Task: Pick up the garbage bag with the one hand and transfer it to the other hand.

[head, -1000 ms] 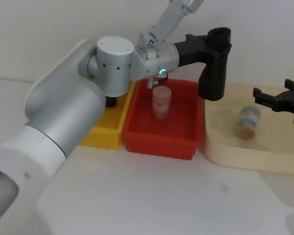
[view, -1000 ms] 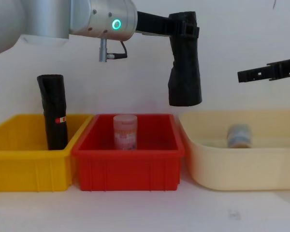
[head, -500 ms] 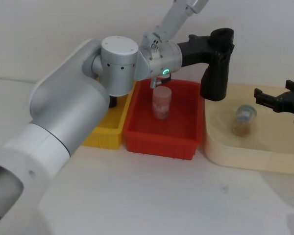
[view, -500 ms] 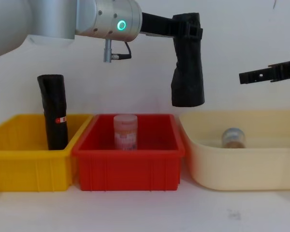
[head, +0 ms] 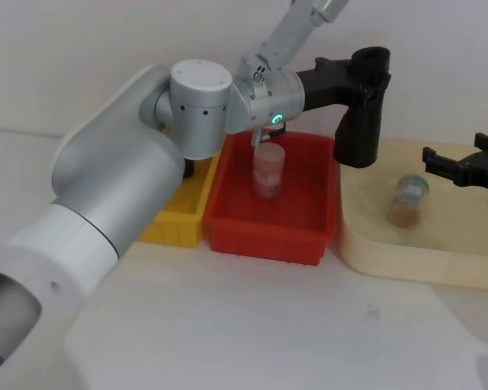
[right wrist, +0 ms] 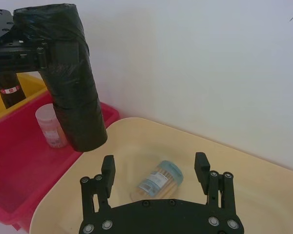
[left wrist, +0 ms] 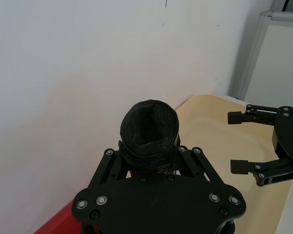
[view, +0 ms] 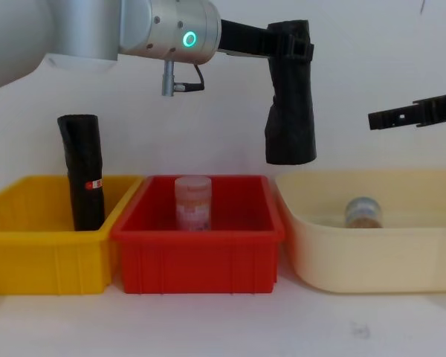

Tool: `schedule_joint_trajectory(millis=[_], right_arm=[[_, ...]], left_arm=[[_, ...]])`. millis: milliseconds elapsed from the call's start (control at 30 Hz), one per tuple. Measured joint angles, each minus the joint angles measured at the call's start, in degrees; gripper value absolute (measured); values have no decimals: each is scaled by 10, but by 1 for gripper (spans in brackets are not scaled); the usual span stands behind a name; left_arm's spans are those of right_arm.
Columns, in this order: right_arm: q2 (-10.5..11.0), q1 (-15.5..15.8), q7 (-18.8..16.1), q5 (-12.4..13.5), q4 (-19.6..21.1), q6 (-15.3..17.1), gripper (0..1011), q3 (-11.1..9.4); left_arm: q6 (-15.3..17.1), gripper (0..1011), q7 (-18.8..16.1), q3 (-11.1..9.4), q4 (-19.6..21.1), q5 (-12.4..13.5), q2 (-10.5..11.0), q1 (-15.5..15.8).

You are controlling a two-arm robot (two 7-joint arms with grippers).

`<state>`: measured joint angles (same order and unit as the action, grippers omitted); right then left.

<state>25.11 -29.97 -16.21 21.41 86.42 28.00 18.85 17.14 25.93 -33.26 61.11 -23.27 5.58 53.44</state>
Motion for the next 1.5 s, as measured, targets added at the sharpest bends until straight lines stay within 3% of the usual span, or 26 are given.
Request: schedule_joint_trajectory(millis=[700,1200,1500], right_arm=[[0,-6,-9,-1,-9,-7,1000,2],[2,-43,-102,13,-70,-76,1000,21],[-13,-81,-192,41,-159,-150,1000,33]], left_arm=[[0,365,0,-1,-2,0,-1,1],[0,365,0,-1,-2,0,-1,1],[0,365,0,-1,-2,0,-1,1]])
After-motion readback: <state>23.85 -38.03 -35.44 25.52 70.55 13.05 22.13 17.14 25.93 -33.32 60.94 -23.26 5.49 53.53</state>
